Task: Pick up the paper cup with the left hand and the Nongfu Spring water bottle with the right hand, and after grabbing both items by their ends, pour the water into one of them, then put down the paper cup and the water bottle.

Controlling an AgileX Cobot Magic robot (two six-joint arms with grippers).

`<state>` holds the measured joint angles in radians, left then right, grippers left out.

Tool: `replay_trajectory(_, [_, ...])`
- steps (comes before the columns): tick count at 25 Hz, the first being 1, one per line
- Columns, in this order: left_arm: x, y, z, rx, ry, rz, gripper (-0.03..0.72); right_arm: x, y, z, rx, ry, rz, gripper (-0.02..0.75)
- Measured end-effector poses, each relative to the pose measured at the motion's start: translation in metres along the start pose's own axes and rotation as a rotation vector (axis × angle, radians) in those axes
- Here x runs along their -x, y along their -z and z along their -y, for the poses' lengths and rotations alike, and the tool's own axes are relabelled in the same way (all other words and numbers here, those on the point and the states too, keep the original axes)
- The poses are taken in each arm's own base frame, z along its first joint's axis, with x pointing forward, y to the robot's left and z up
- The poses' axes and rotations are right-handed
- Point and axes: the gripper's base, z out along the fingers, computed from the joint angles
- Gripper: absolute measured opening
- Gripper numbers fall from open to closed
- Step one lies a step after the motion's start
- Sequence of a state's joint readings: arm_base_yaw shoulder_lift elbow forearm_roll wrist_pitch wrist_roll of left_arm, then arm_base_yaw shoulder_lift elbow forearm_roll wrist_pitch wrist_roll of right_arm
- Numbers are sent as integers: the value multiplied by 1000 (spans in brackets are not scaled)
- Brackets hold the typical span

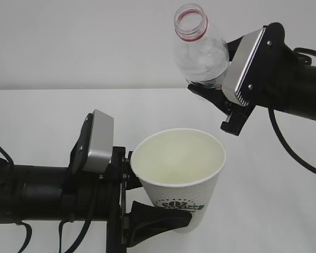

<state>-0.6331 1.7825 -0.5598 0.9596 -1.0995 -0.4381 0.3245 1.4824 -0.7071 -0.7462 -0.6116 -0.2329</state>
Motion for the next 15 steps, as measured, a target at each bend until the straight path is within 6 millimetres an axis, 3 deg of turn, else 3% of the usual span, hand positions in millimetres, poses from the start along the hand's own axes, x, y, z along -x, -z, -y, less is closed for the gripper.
replay_trajectory(15, [0,0,0,-1,0,2,484,0,0,2,-20,155,4,494])
